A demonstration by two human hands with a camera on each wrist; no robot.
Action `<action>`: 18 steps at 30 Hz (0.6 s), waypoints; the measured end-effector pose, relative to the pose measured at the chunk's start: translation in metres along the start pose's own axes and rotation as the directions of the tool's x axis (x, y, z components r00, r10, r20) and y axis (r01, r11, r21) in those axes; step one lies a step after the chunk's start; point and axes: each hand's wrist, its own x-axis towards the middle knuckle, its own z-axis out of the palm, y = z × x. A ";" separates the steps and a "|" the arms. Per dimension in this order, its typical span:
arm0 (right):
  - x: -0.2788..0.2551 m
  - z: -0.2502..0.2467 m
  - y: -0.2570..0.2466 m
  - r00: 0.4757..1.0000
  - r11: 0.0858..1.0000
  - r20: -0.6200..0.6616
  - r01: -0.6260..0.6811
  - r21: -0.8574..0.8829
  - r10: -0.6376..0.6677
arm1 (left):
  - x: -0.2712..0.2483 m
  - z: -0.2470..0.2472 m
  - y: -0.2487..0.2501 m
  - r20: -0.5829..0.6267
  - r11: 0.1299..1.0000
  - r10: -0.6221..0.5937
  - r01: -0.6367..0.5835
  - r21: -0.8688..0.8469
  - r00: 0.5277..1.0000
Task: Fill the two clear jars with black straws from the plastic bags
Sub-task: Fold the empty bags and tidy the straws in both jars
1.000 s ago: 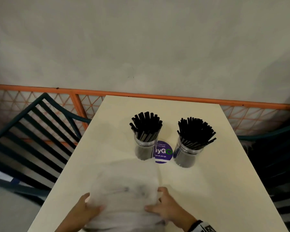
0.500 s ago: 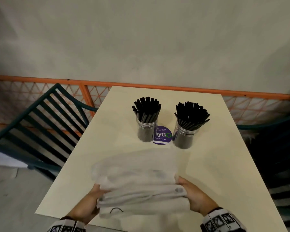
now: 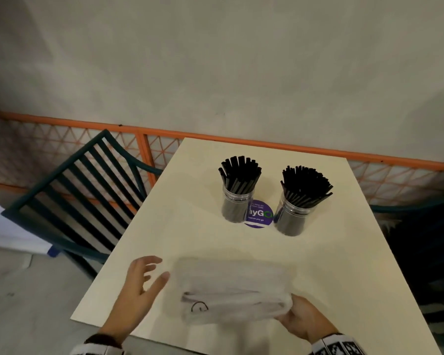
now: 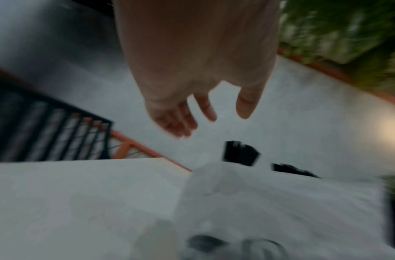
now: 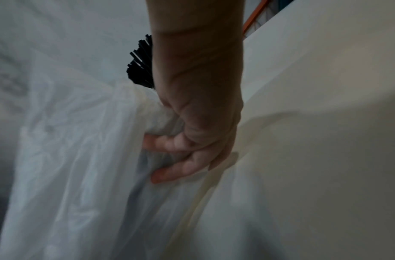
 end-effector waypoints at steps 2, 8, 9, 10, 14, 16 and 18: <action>0.009 0.001 0.008 0.997 0.999 -0.073 -0.028 -0.043 0.025 | -0.003 0.014 0.018 0.080 0.944 0.298 -0.306 0.121 0.951; 0.003 0.013 0.020 0.990 0.997 -0.120 -0.068 0.027 0.071 | 0.002 0.093 -0.004 0.715 0.627 0.059 -0.584 0.516 0.696; 0.001 0.013 0.022 0.988 0.998 -0.141 -0.065 0.011 0.066 | 0.006 0.098 -0.003 0.725 0.578 -0.019 -0.584 0.570 0.689; 0.000 0.011 0.023 0.987 0.998 -0.152 -0.056 -0.024 0.052 | 0.014 0.103 -0.008 0.712 0.542 -0.011 -0.595 0.594 0.702; -0.007 -0.002 0.028 0.806 0.750 -0.280 0.277 -0.601 -0.522 | 0.046 0.111 -0.019 0.755 0.608 -0.001 -0.599 0.521 0.656; -0.012 0.006 0.035 0.448 0.180 0.054 0.462 -0.868 -0.893 | 0.058 0.111 -0.014 0.759 0.647 -0.078 -0.546 0.532 0.647; -0.014 0.022 0.051 0.340 -0.428 0.604 0.468 -0.773 -0.721 | 0.063 0.111 -0.006 0.778 0.701 -0.180 -0.477 0.531 0.602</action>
